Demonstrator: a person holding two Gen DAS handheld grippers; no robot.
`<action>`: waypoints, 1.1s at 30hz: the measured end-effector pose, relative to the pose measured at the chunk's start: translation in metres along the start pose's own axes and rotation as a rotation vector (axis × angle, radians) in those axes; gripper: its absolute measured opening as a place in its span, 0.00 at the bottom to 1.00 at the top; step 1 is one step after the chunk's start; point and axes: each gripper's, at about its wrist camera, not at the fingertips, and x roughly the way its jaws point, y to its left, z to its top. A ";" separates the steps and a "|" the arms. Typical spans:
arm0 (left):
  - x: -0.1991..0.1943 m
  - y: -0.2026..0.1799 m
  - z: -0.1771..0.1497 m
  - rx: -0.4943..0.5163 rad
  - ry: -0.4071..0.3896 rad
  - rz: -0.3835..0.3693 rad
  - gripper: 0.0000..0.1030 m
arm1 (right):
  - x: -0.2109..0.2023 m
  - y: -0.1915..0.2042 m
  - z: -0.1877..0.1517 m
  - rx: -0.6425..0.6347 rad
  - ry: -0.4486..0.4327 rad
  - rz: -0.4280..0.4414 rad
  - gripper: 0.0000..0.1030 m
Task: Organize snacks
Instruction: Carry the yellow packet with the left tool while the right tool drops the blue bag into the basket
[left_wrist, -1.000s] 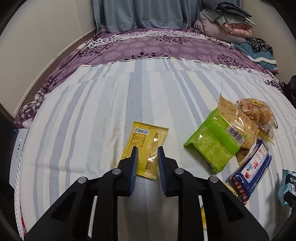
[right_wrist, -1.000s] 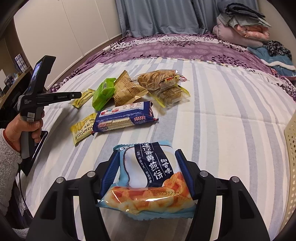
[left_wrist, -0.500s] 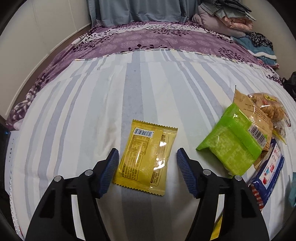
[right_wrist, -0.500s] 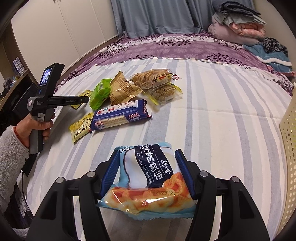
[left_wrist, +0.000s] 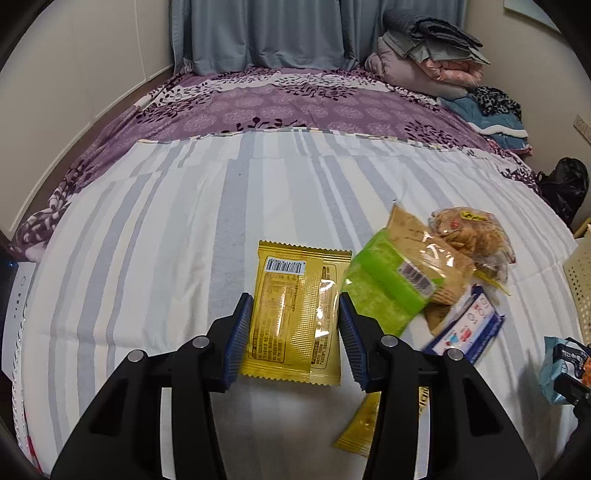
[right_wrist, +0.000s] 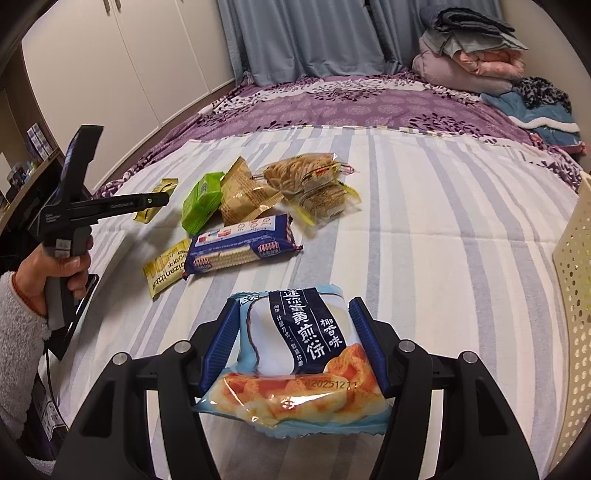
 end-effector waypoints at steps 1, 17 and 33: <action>-0.007 -0.005 0.001 0.004 -0.008 -0.004 0.46 | -0.004 -0.002 0.000 0.005 -0.009 0.000 0.59; -0.077 -0.115 0.005 0.134 -0.088 -0.149 0.46 | -0.093 -0.062 -0.004 0.128 -0.211 -0.075 0.59; -0.105 -0.225 0.002 0.289 -0.098 -0.287 0.47 | -0.183 -0.172 -0.046 0.364 -0.395 -0.346 0.59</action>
